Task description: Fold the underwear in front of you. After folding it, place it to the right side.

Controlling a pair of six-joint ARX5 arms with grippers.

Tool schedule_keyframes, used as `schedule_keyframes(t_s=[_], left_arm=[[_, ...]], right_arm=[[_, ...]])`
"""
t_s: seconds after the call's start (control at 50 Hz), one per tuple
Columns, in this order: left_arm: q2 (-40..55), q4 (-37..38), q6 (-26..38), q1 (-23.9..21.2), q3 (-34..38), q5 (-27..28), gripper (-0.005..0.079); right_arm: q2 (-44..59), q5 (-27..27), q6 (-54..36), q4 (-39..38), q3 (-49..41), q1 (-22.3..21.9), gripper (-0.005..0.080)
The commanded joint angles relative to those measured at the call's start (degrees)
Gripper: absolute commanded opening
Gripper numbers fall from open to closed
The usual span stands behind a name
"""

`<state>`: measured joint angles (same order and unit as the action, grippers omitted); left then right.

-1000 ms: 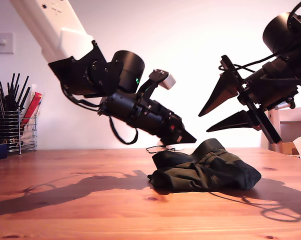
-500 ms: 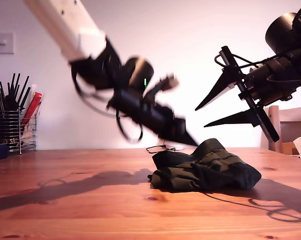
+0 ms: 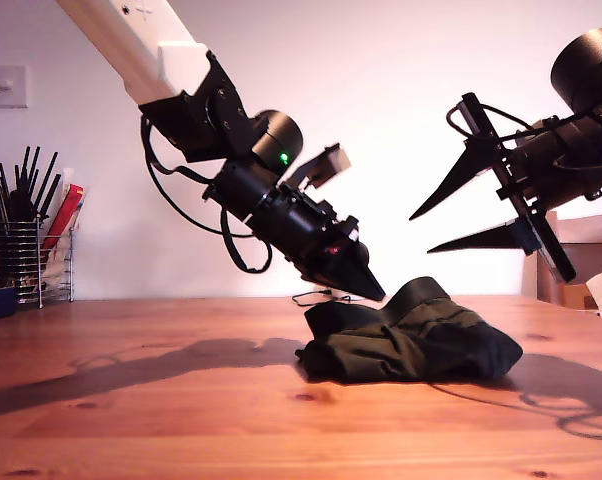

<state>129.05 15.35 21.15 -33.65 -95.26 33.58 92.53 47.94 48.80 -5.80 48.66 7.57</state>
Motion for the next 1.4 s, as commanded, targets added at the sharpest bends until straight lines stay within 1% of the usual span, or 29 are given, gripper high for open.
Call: schedule_keyframes(t_s=[0.0, 0.1, 0.18, 0.22, 0.32, 0.38, 0.46, 0.54, 0.66, 0.74, 0.82, 0.94, 0.96, 1.02, 1.12, 1.14, 1.26, 1.38], left_arm=[[4.50, 1.40, 0.26, -1.11, 0.74, 0.24, -0.0019], [4.74, 2.91, 0.28, -2.32, 0.74, -2.21, -0.0019], [4.74, 4.31, -0.07, -3.34, 0.68, -4.79, -0.0019], [4.74, 5.18, -1.53, -3.67, 0.48, -5.62, -0.0019], [4.74, 7.32, -4.42, -4.09, 0.26, -6.40, -0.0019], [4.74, 8.31, -6.51, -4.55, 0.26, -6.95, -0.0019], [4.74, 9.22, -7.15, -5.62, 0.26, -7.08, -0.0019], [4.74, 10.03, -7.32, -7.10, 0.26, -6.99, -0.0019], [4.74, 10.08, -7.23, -10.51, 0.26, -6.47, -0.0019], [4.74, 9.66, -7.23, -12.31, 0.24, -7.80, -0.0019], [4.74, 8.85, -7.26, -13.03, -0.04, -9.46, -0.0019], [4.66, 9.35, -7.87, -12.15, -2.01, -9.25, -0.0019], [4.59, 9.90, -7.91, -11.87, -2.47, -8.96, -0.0019], [4.44, 10.93, -7.87, -11.17, -3.82, -8.94, -0.0019], [4.33, 12.66, -7.85, -9.97, -6.29, -8.33, -0.0019], [4.33, 13.00, -7.85, -9.70, -6.80, -8.15, -0.0019], [4.33, 16.20, -7.65, -8.68, -9.77, -8.11, -0.0019], [4.33, 18.10, -7.19, -7.98, -11.63, -8.09, -0.0019]], right_arm=[[0.94, 1.05, -0.94, -0.37, 0.59, 0.11, 0.0298], [0.94, 2.27, -1.22, -0.57, 0.59, 0.07, 0.0298], [0.94, 5.20, -1.18, -0.79, 0.68, -0.24, 0.0298], [0.94, 6.51, -1.18, -0.76, 0.76, -0.22, 0.0298], [0.83, 8.94, -1.20, -1.01, 0.98, -0.22, 0.0298], [0.81, 9.20, -1.20, -1.03, 0.98, -0.22, 0.0298], [0.79, 9.64, -1.22, -1.05, 0.98, -0.24, 0.0298], [0.70, 11.41, -1.49, -1.11, 0.98, -0.42, 0.0298], [-0.28, 12.68, -2.60, -0.33, 0.98, -1.09, 0.0298], [-1.40, 12.83, -3.74, 0.68, 0.98, -1.86, 0.0296], [-2.62, 12.94, -5.25, 1.95, 0.98, -2.71, 0.0265], [-3.74, 14.32, -6.62, 2.36, 0.98, -3.48, 0.0214], [-3.80, 15.34, -6.67, 2.08, 0.98, -3.48, 0.0204], [-4.11, 17.29, -6.84, 1.70, 0.98, -3.48, 0.0146], [-4.79, 21.05, -6.58, -0.24, 0.98, -3.45, -0.0021], [-4.92, 22.14, -6.34, -0.63, 0.98, -3.45, -0.0008], [-6.43, 25.75, -4.50, -1.62, 1.36, -3.45, -0.0010], [-8.94, 26.93, -3.21, -1.64, 2.12, -3.63, -0.0010]])
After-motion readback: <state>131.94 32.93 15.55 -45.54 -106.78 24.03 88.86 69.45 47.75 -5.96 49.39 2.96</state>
